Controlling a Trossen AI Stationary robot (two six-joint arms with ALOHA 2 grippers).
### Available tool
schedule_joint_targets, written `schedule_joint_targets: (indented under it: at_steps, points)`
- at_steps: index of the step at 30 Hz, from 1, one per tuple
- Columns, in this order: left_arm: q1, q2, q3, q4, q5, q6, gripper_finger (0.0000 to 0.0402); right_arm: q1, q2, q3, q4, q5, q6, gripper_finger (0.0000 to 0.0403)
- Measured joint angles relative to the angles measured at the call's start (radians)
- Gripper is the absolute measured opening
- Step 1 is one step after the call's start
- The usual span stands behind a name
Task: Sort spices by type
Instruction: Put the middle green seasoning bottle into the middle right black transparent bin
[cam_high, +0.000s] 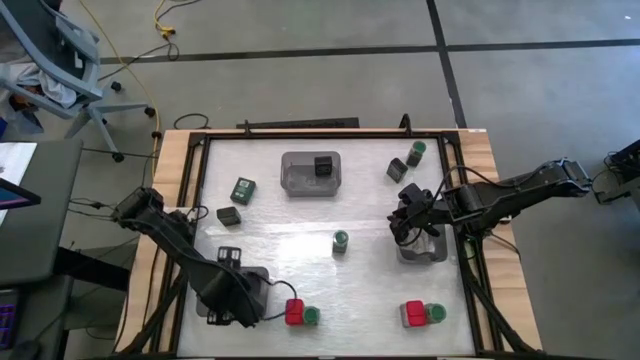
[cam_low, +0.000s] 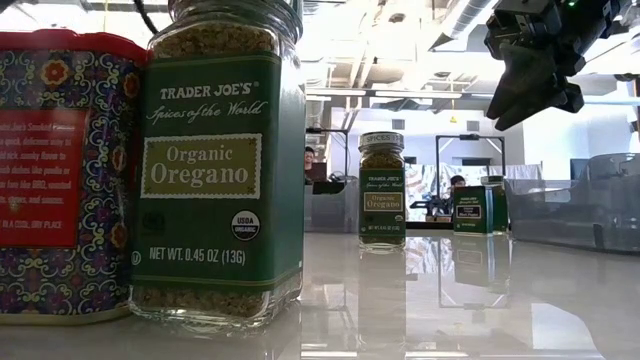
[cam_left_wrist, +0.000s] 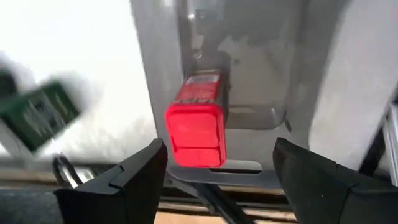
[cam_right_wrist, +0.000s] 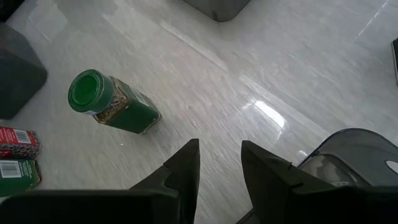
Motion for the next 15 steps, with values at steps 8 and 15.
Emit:
schedule_joint_targets:
  at_steps: [8,15]
  points:
    - [0.076,0.0,0.067,0.066,-0.26,0.14,0.0279,0.0,0.0,0.0,0.0,0.0,0.0,0.0145]
    - [0.251,0.0,0.067,0.227,-0.344,0.313,0.0279,-0.001,0.0,0.0,0.0,0.0,0.0,0.015]
